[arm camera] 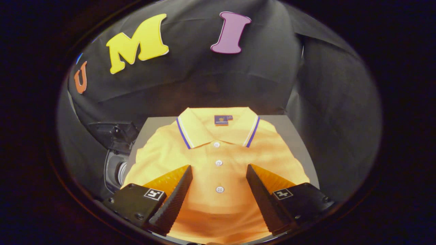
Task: Put the clothes into the washing machine and then close the washing machine lid.
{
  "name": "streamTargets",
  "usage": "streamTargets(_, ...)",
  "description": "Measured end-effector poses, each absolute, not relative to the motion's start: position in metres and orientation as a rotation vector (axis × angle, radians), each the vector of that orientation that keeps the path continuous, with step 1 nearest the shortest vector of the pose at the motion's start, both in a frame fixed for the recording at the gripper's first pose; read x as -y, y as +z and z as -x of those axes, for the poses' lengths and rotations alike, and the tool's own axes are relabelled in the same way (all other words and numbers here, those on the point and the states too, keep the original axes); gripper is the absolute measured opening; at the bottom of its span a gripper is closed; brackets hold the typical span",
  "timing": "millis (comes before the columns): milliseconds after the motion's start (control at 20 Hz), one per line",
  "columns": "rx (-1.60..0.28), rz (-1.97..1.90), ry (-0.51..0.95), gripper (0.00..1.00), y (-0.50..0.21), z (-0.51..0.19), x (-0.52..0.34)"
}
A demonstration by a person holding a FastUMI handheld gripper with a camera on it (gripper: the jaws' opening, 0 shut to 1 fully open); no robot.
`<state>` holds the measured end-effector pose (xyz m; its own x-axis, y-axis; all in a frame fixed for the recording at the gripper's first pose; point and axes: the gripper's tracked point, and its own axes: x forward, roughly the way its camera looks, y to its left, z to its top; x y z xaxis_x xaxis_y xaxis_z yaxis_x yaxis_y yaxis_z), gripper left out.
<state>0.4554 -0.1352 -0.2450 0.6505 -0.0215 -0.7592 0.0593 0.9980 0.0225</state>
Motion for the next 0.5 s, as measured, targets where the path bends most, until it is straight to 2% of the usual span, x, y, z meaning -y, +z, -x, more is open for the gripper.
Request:
streamTargets(100, -0.873, -0.050, -0.039, 1.00, -0.2476, -0.4576, 0.1347)
streamTargets(350, -0.900, -0.075, -0.003, 0.89, -0.2495, -0.4592, 0.1328)
streamTargets(500, -0.915, -0.069, -0.006, 0.86, -0.2513, -0.4577, 0.1319)
